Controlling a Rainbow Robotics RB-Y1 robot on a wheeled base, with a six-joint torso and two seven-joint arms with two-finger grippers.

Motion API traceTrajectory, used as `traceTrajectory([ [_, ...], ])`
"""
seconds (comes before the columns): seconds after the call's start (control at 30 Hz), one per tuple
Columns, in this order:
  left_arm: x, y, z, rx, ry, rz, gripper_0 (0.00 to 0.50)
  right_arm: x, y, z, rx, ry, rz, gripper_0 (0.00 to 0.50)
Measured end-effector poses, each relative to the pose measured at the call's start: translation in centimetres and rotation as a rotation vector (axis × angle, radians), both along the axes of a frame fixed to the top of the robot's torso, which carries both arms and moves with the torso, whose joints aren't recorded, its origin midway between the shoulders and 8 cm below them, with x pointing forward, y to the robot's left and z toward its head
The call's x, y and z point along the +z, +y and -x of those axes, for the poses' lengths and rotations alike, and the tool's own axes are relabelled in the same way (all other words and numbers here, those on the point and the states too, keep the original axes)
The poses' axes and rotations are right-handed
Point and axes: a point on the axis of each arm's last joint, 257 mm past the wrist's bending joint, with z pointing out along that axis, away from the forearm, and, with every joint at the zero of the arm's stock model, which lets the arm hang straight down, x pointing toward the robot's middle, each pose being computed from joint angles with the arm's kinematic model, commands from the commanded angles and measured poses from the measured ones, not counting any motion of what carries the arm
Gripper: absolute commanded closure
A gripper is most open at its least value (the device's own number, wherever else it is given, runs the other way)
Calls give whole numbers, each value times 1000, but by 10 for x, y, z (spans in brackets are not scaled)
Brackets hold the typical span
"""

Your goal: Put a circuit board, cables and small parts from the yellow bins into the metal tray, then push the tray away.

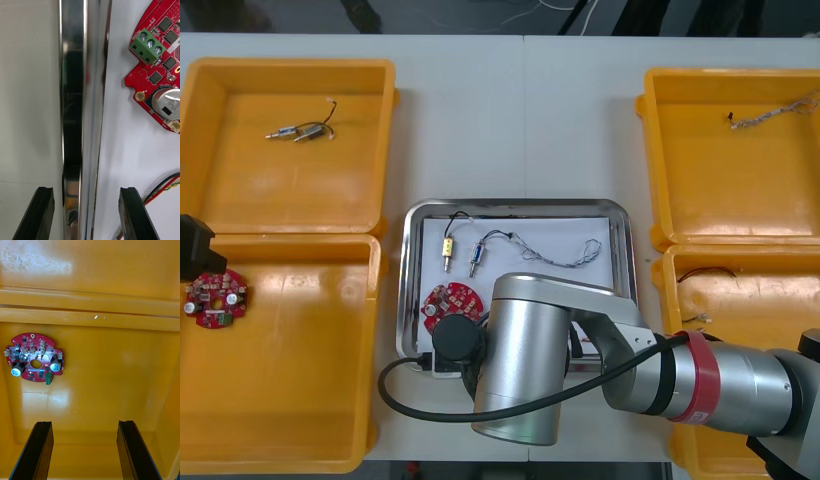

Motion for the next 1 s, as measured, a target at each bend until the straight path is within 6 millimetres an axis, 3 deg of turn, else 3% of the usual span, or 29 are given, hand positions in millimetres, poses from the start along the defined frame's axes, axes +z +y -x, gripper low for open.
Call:
traceTrajectory([
  [1.0, 0, 0, 0, 0, 0, 0, 0, -10, -4, 1, -19, -18, -9, 0],
])
